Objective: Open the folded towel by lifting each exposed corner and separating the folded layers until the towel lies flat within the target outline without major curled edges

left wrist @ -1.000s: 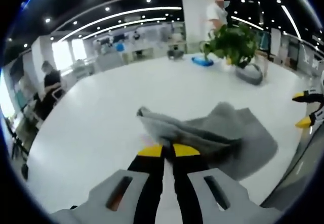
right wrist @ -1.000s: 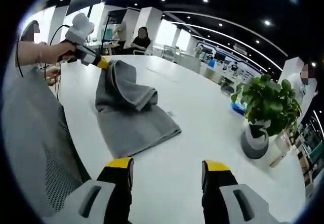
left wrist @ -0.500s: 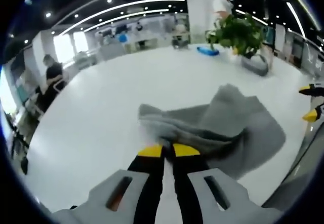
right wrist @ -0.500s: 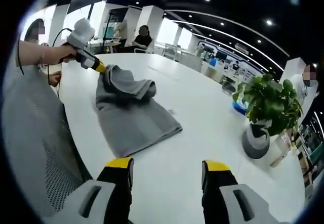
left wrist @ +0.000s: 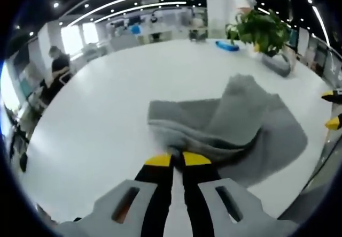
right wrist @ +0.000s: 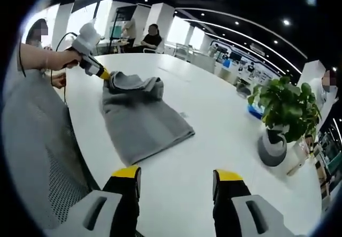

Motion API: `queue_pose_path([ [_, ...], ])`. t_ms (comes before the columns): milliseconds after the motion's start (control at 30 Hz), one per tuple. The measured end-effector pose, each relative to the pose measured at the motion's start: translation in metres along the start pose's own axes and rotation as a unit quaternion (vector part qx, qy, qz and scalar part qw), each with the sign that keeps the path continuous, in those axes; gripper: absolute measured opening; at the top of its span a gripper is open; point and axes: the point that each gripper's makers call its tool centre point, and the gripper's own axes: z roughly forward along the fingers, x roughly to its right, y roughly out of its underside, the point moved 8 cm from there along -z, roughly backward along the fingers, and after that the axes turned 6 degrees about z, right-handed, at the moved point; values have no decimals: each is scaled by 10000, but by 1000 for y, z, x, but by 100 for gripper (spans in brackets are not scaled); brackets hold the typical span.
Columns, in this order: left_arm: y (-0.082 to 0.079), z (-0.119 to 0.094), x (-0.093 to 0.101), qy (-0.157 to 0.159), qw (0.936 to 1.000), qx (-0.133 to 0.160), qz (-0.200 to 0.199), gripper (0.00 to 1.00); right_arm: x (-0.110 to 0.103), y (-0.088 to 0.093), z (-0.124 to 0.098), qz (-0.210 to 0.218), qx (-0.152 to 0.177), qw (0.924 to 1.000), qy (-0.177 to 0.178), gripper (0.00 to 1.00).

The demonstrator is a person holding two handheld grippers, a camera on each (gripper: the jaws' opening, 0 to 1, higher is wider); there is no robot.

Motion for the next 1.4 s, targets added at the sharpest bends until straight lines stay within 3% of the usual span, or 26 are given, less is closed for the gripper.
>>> queue_pose_path([
  [167,3,4,5,-4,9992,-170,360,5,-2,3,3,86,-147,9997,-183,52],
  [300,6,4,1,13,9995,-224,226,5,-11,6,7,210,-330,9971,-660,52],
  [433,10,7,-3,43,9994,-301,165,5,-12,8,12,77,-594,9943,-883,50],
  [533,11,6,-3,66,9994,-308,122,5,-3,3,18,-65,-606,9950,-788,47],
  [700,13,8,-3,54,9988,-368,310,5,9,-11,28,92,-464,9957,-790,37],
  [767,14,9,-3,53,9986,-396,350,5,10,-16,36,92,-432,9956,-825,29],
  [833,14,9,-4,54,9987,-401,313,5,8,-19,43,16,-463,9948,-906,19],
  [933,17,10,-6,50,9988,-448,209,5,0,-30,55,-266,-242,9943,-1006,6],
  [1100,20,15,-10,43,9987,-482,162,5,-16,-38,72,-329,-194,9904,-1331,0],
  [1200,21,16,-9,29,9985,-501,199,5,-28,-40,83,-586,-264,9865,-1505,0],
  [1400,22,17,-9,-2,9983,-523,274,5,-44,-32,99,-954,-515,9790,-1725,0],
])
